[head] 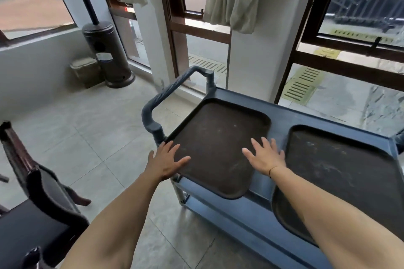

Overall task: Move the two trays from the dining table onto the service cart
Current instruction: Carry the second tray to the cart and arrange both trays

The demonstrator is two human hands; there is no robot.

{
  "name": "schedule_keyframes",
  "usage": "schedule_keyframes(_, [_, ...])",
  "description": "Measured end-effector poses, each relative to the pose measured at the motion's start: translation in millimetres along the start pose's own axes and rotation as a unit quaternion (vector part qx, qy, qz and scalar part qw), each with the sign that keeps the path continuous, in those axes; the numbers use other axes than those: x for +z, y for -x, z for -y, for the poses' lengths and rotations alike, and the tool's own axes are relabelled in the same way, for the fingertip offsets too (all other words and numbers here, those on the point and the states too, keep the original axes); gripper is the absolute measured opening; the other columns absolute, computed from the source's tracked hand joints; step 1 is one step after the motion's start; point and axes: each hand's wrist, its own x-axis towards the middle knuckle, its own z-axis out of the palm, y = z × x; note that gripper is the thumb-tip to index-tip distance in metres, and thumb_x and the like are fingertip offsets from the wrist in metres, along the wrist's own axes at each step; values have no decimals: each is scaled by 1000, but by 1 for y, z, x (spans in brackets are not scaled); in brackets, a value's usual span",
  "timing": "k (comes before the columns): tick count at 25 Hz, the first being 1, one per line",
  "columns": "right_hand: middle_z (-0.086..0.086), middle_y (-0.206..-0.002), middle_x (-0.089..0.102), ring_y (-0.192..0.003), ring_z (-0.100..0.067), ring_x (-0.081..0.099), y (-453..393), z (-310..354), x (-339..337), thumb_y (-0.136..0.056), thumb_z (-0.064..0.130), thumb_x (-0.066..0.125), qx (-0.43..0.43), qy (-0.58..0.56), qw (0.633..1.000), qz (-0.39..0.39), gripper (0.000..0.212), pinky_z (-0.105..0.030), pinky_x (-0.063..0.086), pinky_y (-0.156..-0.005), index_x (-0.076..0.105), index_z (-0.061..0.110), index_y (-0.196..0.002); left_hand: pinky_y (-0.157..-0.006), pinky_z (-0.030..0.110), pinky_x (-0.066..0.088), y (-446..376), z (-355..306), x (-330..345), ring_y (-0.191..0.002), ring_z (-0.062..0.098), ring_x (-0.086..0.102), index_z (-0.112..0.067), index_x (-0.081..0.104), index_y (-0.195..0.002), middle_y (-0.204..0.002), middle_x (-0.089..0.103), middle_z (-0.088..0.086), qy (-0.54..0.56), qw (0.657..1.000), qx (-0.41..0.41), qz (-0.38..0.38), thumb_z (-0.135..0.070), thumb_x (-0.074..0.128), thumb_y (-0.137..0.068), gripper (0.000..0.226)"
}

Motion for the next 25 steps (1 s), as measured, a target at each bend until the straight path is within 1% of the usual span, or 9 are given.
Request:
schedule_keyframes(4, [0,-167,3,-151,-27,-9,4,46,18,-95,69,23,-1,29,1000,-1,70,-56,5,-118,16,36,-156,-120,57,1,-10,34,-3,-153,19,-4,-34,19,-156,-167,6,-5,-22,998,57,33,-84,22,-83,89])
schedule_keyframes(9, [2,-167,2,-151,-26,-8,10,67,37,-93,72,23,5,37,999,21,72,-54,6,-119,15,38,-156,-120,55,0,-24,51,1,-153,19,-5,-36,16,-156,-167,5,-6,-53,992,104,52,-85,23,-82,89])
schedule_keyframes(13, [4,-166,2,-151,-25,-7,13,71,61,-88,78,23,-13,28,999,45,77,-53,7,-119,14,41,-155,-120,50,-1,-32,44,7,-153,18,-5,-40,12,-156,-167,4,-7,-84,982,159,61,-93,20,-73,98])
schedule_keyframes(15, [4,-166,1,-151,-25,-7,13,71,75,-85,82,22,-26,33,997,60,80,-54,7,-118,12,43,-155,-120,49,-1,-36,35,11,-153,17,-5,-41,12,-156,-167,4,-7,-89,977,176,78,-96,20,-68,104])
schedule_keyframes(20, [3,-166,-2,-151,-27,-9,14,66,98,-74,91,18,-45,16,995,86,91,-60,3,-117,11,46,-153,-121,48,1,-42,19,18,-152,17,-8,-44,8,-155,-167,-1,-9,-138,960,209,125,-96,29,-67,105])
schedule_keyframes(23, [1,-166,-6,-150,-30,-13,16,60,106,-68,96,18,-59,24,992,106,99,-63,-1,-116,8,48,-153,-121,49,0,-46,12,20,-152,18,-10,-45,3,-155,-167,-6,-10,-163,950,229,137,-97,36,-64,110])
schedule_keyframes(25, [2,-166,-9,-149,-31,-15,17,61,108,-64,98,18,-64,28,992,103,102,-67,-4,-114,5,49,-152,-120,51,-1,-49,12,21,-152,20,-12,-47,-1,-155,-166,-11,-9,-182,944,237,137,-98,37,-61,113])
